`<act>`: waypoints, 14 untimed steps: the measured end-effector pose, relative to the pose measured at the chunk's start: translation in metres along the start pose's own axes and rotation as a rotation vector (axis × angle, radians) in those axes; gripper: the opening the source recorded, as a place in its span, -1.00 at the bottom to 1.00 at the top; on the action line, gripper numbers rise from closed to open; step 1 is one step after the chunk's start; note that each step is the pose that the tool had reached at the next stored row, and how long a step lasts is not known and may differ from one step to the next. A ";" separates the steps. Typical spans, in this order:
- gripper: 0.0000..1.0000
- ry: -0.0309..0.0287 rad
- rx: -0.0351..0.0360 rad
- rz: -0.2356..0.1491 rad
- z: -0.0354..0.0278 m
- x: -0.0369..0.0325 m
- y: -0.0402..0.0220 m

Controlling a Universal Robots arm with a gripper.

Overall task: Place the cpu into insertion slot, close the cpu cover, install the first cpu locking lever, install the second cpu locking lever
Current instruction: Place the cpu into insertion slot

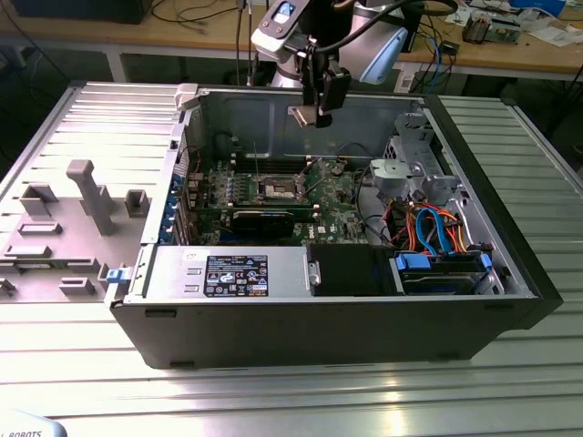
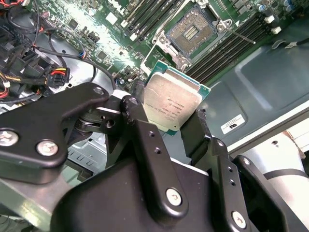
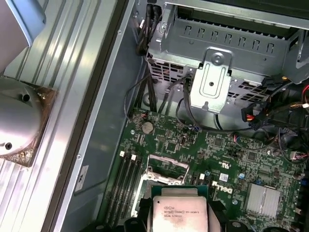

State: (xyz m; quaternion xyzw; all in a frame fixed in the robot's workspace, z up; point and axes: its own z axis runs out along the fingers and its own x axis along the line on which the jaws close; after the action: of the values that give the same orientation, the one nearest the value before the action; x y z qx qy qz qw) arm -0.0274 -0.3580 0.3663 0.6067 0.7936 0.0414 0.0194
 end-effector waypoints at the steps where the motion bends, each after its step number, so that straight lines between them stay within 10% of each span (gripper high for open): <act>1: 0.08 0.0000 0.0000 0.000 0.0000 0.0000 0.0000; 14: 0.08 -0.0001 -0.0001 0.003 0.0000 0.0003 -0.0008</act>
State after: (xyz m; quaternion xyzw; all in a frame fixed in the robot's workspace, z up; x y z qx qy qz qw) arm -0.0283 -0.3580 0.3662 0.6079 0.7927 0.0414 0.0195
